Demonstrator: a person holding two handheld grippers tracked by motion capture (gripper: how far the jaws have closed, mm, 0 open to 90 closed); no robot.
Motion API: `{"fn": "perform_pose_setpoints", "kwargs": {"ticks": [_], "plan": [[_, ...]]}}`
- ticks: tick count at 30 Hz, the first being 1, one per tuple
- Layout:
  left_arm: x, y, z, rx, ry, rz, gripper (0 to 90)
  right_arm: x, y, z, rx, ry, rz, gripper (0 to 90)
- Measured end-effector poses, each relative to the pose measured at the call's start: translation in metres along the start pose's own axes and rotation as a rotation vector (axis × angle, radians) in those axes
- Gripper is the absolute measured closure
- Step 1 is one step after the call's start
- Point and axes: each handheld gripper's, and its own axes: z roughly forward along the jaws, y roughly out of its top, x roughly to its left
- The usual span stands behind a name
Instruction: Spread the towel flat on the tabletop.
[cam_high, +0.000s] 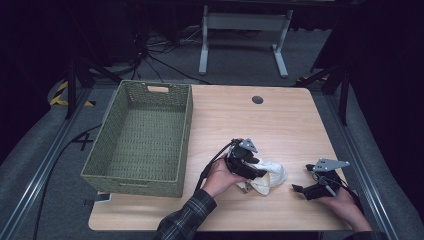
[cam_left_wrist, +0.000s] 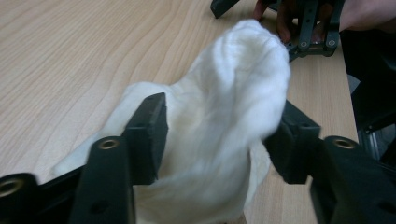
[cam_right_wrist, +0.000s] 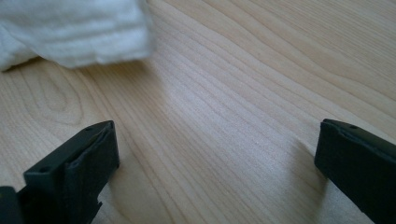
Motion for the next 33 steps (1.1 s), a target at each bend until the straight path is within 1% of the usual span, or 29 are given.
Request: {"fn": "perform_pose_setpoints", "kwargs": {"ticks": [1, 2, 3, 4, 7, 8, 10, 11, 12, 13, 14, 15, 16, 17, 18, 19, 20, 21, 22, 23, 24, 25, 26, 27, 28, 30, 31, 32, 33], "plan": [[-0.003, -0.001, -0.006, -0.003, 0.019, 0.003, 39.8, 0.000, 0.000, 0.000, 0.000, 0.000, -0.001, 0.0], [-0.005, -0.002, -0.009, -0.015, 0.027, -0.005, 38.6, 0.000, 0.000, 0.000, -0.001, 0.000, -0.002, 0.0], [-0.005, -0.002, -0.009, -0.015, 0.027, -0.005, 37.7, 0.000, 0.000, 0.000, -0.001, 0.000, -0.002, 0.0], [-0.008, -0.004, -0.016, -0.027, 0.042, -0.007, 36.8, 0.000, 0.000, 0.000, -0.001, -0.001, -0.002, 0.0], [-0.011, -0.010, -0.027, -0.041, 0.079, -0.008, 36.4, 0.000, 0.000, 0.000, -0.003, -0.001, 0.002, 0.7], [-0.012, -0.013, -0.030, -0.045, 0.088, -0.020, 36.3, 0.000, 0.000, -0.001, -0.005, -0.001, 0.008, 2.1], [-0.012, -0.020, -0.037, -0.048, 0.108, -0.030, 36.0, 0.000, 0.000, -0.003, -0.005, -0.004, 0.000, 7.0], [-0.012, -0.026, -0.040, -0.052, 0.119, -0.044, 36.0, 0.000, 0.000, -0.004, 0.002, 0.003, 0.005, 10.5], [-0.012, -0.029, -0.042, -0.055, 0.121, -0.051, 36.0, 0.000, 0.001, -0.007, -0.001, 0.017, 0.011, 15.1], [-0.012, -0.035, -0.044, -0.048, 0.127, -0.057, 36.2, 0.000, 0.002, -0.008, -0.005, 0.027, 0.018, 16.0], [-0.012, -0.035, -0.044, -0.048, 0.127, -0.057, 36.4, 0.001, 0.003, -0.009, -0.012, 0.034, 0.022, 17.3], [-0.014, -0.046, -0.045, -0.042, 0.135, -0.079, 36.6, 0.003, 0.005, -0.011, -0.012, 0.043, 0.024, 19.8], [-0.015, -0.052, -0.044, -0.034, 0.146, -0.094, 36.7, 0.005, 0.006, -0.012, -0.015, 0.050, 0.020, 22.3], [-0.015, -0.057, -0.044, -0.023, 0.158, -0.094, 36.7, 0.007, 0.007, -0.014, -0.021, 0.063, 0.012, 23.7], [-0.016, -0.061, -0.044, -0.017, 0.160, -0.107, 37.0, 0.010, 0.008, -0.016, -0.030, 0.072, 0.010, 25.2], [-0.016, -0.065, -0.045, 0.000, 0.162, -0.116, 37.3, 0.012, 0.009, -0.018, -0.036, 0.085, 0.008, 27.8], [-0.016, -0.068, -0.044, -0.007, 0.167, -0.121, 37.5, 0.014, 0.009, -0.019, -0.038, 0.106, 0.008, 29.6], [-0.016, -0.068, -0.044, -0.007, 0.167, -0.121, 38.3, 0.014, 0.009, -0.019, -0.038, 0.106, 0.008, 29.6], [-0.016, -0.070, -0.043, 0.001, 0.172, -0.122, 38.7, 0.019, 0.011, -0.022, -0.052, 0.135, -0.001, 34.9], [-0.016, -0.070, -0.041, 0.006, 0.175, -0.124, 38.7, 0.019, 0.011, -0.022, -0.052, 0.135, -0.001, 34.9], [-0.016, -0.070, -0.040, 0.008, 0.182, -0.123, 39.4, 0.024, 0.013, -0.024, -0.063, 0.165, -0.005, 38.2], [-0.016, -0.070, -0.040, 0.008, 0.182, -0.123, 40.0, 0.026, 0.014, -0.024, -0.064, 0.175, -0.007, 40.2], [-0.016, -0.071, -0.036, 0.024, 0.196, -0.118, 40.4, 0.029, 0.015, -0.024, -0.065, 0.192, -0.013, 41.9], [-0.015, -0.071, -0.035, 0.047, 0.206, -0.106, 40.9, 0.031, 0.015, -0.024, -0.062, 0.204, -0.010, 42.6], [-0.015, -0.072, -0.034, 0.042, 0.214, -0.108, 42.2, 0.035, 0.017, -0.022, -0.062, 0.217, -0.017, 43.5], [-0.014, -0.073, -0.032, 0.051, 0.211, -0.125, 43.8, 0.040, 0.019, -0.020, -0.055, 0.231, -0.022, 44.2], [-0.013, -0.073, -0.031, 0.050, 0.209, -0.118, 45.5, 0.042, 0.021, -0.018, -0.051, 0.237, -0.026, 44.4], [-0.012, -0.073, -0.030, 0.061, 0.218, -0.110, 47.2, 0.045, 0.022, -0.016, -0.048, 0.241, -0.025, 44.5], [-0.012, -0.073, -0.030, 0.061, 0.218, -0.110, 48.1, 0.048, 0.024, -0.014, -0.045, 0.244, -0.028, 44.4]]}}
